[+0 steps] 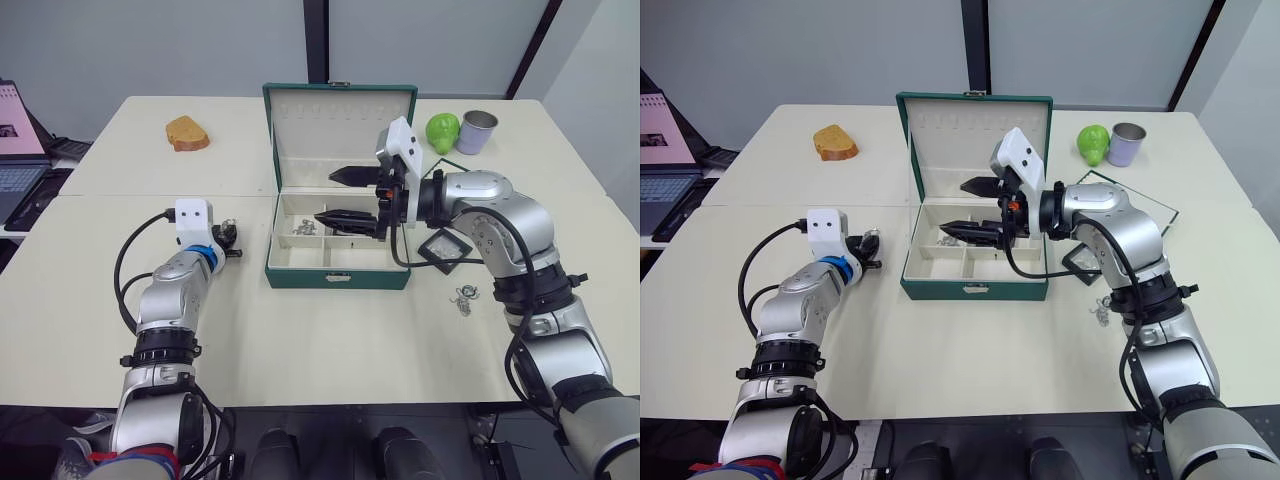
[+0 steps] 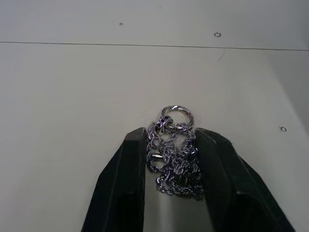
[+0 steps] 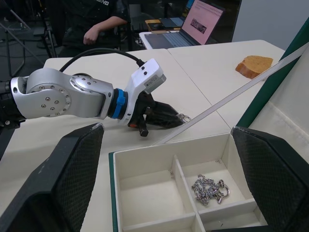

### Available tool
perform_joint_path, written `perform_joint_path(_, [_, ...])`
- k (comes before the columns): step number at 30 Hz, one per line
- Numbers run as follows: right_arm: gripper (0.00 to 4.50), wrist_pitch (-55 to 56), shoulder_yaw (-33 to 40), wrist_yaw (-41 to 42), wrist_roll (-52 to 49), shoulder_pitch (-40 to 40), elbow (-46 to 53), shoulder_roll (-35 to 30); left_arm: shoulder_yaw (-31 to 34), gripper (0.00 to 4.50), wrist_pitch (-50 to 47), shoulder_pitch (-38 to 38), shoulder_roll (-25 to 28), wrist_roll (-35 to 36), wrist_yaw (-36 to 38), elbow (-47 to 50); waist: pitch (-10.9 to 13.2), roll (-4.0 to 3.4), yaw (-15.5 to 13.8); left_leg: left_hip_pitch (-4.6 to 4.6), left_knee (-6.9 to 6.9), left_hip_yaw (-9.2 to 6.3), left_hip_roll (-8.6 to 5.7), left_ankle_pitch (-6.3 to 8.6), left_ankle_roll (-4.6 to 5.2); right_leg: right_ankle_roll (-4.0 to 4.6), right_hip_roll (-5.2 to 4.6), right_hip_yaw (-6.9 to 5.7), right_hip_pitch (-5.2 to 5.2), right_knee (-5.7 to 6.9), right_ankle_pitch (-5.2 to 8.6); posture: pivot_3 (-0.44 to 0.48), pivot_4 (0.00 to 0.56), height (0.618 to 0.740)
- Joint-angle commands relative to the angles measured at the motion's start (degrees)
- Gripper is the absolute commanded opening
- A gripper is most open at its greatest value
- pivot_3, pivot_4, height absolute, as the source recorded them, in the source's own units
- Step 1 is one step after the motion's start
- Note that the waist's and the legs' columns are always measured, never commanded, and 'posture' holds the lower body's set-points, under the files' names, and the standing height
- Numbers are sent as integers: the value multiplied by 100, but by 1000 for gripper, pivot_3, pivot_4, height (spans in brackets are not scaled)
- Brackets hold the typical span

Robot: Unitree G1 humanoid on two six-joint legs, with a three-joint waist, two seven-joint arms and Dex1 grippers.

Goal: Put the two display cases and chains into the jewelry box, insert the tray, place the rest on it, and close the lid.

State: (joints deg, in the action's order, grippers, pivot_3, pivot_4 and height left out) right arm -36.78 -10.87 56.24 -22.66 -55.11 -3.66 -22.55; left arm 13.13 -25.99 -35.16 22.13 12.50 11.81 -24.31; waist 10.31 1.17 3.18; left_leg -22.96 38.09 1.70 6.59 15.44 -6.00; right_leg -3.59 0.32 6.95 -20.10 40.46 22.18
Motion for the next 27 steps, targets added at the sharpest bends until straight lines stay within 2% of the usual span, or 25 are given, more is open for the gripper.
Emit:
perform_joint_path(1, [4500, 84, 113, 49, -9, -89, 159, -65, -37, 259, -76, 44, -66, -8, 19, -9, 0, 0, 0, 0, 0, 0, 0, 0, 0, 0, 0, 0, 0, 0, 0, 0, 150, 740])
perform_joint_path(2, [4500, 86, 114, 53, -10, -86, 163, -70, -37, 100, -68, 36, -64, -11, 28, -20, 0, 0, 0, 0, 0, 0, 0, 0, 0, 0, 0, 0, 0, 0, 0, 0, 150, 740])
perform_joint_path(10, [4500, 125, 172, 102, -63, -49, 192, -128, -13, 100, -5, 77, 23, 36, 172, 213, 0, 0, 0, 0, 0, 0, 0, 0, 0, 0, 0, 0, 0, 0, 0, 0, 150, 740])
perform_joint_path(14, [4500, 184, 343, 391, -291, 61, 461, -330, 148, 100, -272, 218, 283, 242, 441, 890, 0, 0, 8, -2, -1, 0, 0, 0, 0, 0, 0, 0, -1, -1, 0, 0, 150, 740])
perform_joint_path(18, [4500, 74, 539, 563, -579, 211, 811, -529, 286, 100, -707, 402, 718, 573, 886, 1710, 1, 1, 10, -5, -4, 0, 3, 0, 0, 0, 3, 1, -3, -4, 0, 0, 150, 740])
perform_joint_path(27, [4500, -210, 933, 828, -1147, 839, 1580, -1170, 489, 100, -1475, 560, 2271, 1638, 2718, 3133, 2, 1, 3, -3, -9, 0, 3, 0, 0, 0, 3, 2, 2, -15, 0, 0, 150, 740])
